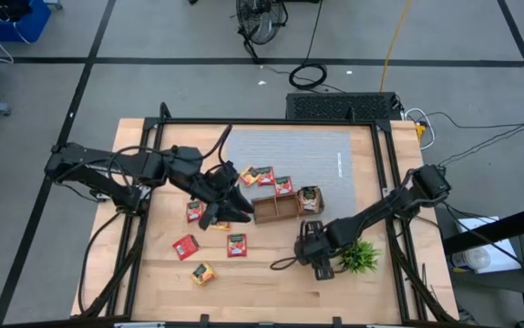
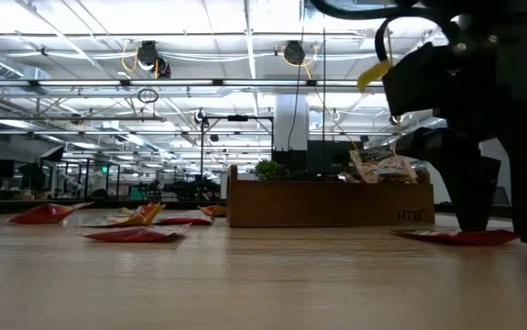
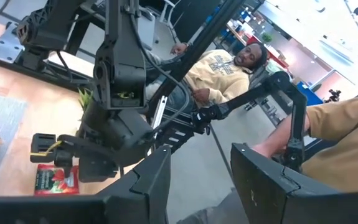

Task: Pick & Place Tea
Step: Put the red tea bag into the middle section of the wooden organizer

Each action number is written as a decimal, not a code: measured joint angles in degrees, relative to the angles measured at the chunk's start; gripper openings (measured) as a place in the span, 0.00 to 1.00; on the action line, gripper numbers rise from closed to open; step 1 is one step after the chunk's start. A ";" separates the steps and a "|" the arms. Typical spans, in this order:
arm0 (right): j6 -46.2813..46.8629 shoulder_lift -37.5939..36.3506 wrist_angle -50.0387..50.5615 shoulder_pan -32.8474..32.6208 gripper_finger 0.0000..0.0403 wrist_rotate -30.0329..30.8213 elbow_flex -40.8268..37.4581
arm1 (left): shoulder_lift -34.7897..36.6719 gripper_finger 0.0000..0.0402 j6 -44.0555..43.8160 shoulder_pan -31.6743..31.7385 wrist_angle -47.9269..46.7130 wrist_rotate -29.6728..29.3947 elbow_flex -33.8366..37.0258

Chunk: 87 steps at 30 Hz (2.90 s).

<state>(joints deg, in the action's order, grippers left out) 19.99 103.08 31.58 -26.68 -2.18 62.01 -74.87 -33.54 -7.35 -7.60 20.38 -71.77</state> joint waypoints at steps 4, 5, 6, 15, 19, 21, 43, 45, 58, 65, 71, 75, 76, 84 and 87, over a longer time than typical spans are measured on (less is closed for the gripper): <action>-0.26 1.41 -0.07 -0.65 0.41 2.21 0.01 | 0.00 0.42 0.00 -0.60 0.01 0.01 0.00; -0.20 1.46 -0.07 -0.65 0.40 2.46 0.01 | 0.00 0.42 0.00 -0.69 -0.01 0.01 0.00; -0.28 1.48 -0.11 -0.63 0.38 2.62 -0.01 | 0.00 0.42 0.00 -0.86 0.01 0.02 0.00; -2.77 1.34 -0.61 -0.54 0.04 4.20 -0.12 | 0.00 0.42 0.02 -1.06 0.07 0.02 0.00; -2.52 1.42 -1.61 -0.54 0.04 4.08 -0.14 | 0.00 0.42 0.06 -1.06 0.07 0.04 0.00; -2.53 1.43 -1.79 -0.54 0.02 4.03 -0.17 | 0.00 0.42 0.04 -1.06 0.07 0.02 0.00; -22.33 -6.55 18.73 -3.34 0.00 31.99 15.97 | -0.02 0.42 -19.63 4.70 0.14 0.66 0.00; -26.94 -6.57 18.61 -3.49 0.00 35.01 17.84 | -0.02 0.42 -22.66 5.72 0.18 1.58 0.00; -48.73 -6.59 15.19 -0.03 0.00 43.79 23.65 | -0.02 0.42 -34.19 10.57 -0.21 8.21 0.00; -56.40 -6.61 12.20 0.81 0.00 44.29 30.46 | -0.01 0.42 -36.13 12.91 -5.16 8.31 0.00; -62.82 -6.52 9.73 1.81 0.00 44.18 34.77 | -0.08 0.42 -33.99 14.95 -10.71 8.10 0.00; -66.47 -6.38 8.34 3.73 0.00 43.57 34.87 | -0.72 0.42 -33.86 15.32 -11.02 8.14 0.02; -66.92 -6.37 8.30 4.36 0.00 42.72 34.87 | -0.71 0.42 -33.82 15.32 -10.75 8.15 0.02; -74.68 -4.19 2.59 7.09 0.00 41.11 34.87 | -0.61 0.42 -32.56 14.57 -12.91 7.64 0.02; -75.50 -2.71 2.49 7.26 0.00 40.99 34.87 | -0.97 0.42 -32.50 13.89 -15.00 7.47 0.00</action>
<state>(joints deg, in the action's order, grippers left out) -55.51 100.37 34.07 -19.42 38.81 96.88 -75.84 -66.04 6.54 -22.60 27.86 -71.77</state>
